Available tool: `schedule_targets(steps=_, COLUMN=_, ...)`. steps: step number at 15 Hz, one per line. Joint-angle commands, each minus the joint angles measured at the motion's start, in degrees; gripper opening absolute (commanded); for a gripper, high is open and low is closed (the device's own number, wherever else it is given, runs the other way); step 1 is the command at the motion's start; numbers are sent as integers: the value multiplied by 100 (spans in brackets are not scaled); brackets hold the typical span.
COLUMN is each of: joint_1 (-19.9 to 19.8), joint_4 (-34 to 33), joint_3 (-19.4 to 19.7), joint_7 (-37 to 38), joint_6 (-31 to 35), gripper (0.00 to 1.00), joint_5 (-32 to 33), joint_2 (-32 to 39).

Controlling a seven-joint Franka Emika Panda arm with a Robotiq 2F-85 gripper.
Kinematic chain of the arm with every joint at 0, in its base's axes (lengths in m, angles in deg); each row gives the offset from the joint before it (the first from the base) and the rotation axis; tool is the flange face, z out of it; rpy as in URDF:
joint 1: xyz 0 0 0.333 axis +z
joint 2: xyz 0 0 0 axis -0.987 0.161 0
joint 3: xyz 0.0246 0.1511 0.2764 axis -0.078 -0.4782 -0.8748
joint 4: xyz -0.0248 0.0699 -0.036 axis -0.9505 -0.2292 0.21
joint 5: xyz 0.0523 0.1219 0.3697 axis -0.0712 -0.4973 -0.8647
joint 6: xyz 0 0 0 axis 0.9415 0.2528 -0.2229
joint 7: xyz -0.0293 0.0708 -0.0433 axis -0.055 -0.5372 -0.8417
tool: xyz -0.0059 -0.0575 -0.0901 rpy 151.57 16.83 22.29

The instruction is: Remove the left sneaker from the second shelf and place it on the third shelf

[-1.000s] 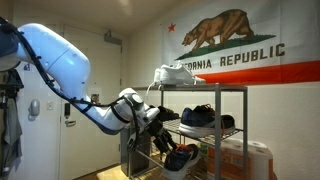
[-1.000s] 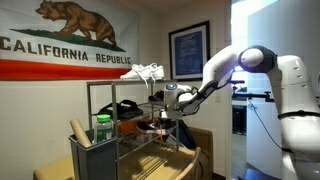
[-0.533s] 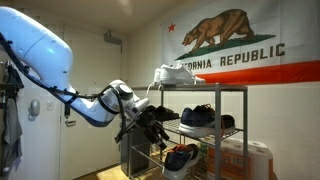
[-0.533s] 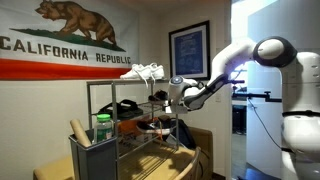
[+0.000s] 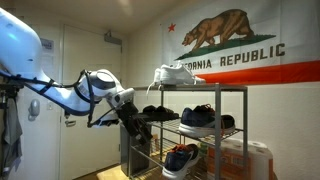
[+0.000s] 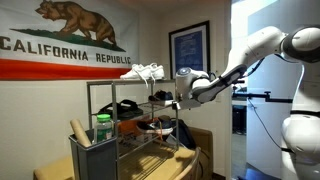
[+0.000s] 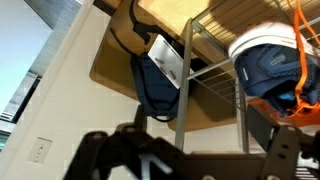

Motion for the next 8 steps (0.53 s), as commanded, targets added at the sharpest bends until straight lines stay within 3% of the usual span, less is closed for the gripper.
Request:
schedule_targets(steps=1, joint_1=72, joint_4=301, joint_3=-42, joint_7=-1418, joint_6=-277, gripper=100, joint_5=-891, joint_2=-691)
schedule_targets(steps=8, joint_1=-7, joint_4=172, joint_3=-156, joint_7=-4188, joint_6=-949, gripper=100, joint_5=-2547, joint_2=-1375)
